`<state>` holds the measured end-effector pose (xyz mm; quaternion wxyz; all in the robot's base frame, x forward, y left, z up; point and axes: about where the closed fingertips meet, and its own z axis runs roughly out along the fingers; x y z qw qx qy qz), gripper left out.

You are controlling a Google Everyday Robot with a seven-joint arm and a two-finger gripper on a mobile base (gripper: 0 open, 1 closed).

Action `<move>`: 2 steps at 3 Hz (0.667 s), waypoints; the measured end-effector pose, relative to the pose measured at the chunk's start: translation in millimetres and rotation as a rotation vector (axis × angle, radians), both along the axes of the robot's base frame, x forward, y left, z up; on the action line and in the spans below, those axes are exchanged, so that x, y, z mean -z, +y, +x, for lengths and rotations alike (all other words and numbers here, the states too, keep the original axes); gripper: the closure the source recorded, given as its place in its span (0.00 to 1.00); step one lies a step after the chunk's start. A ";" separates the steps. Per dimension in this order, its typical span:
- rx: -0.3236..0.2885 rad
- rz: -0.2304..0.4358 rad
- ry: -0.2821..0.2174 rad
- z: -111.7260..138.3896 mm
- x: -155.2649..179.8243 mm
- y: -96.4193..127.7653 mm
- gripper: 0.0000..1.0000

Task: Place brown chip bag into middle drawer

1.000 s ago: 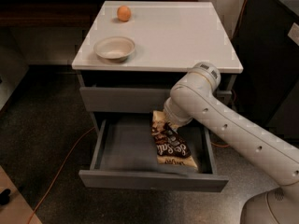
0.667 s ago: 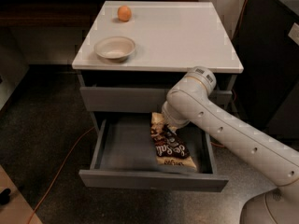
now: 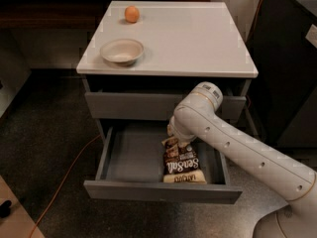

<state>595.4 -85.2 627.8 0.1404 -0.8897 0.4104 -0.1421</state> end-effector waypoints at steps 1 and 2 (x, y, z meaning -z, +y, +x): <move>0.001 0.016 0.016 0.9 4.8 2.3 0.01; 0.001 0.018 0.017 1.2 5.6 2.7 0.00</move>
Offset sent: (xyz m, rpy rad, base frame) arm 0.0007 0.0019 -0.0040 0.0137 0.0136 -0.0011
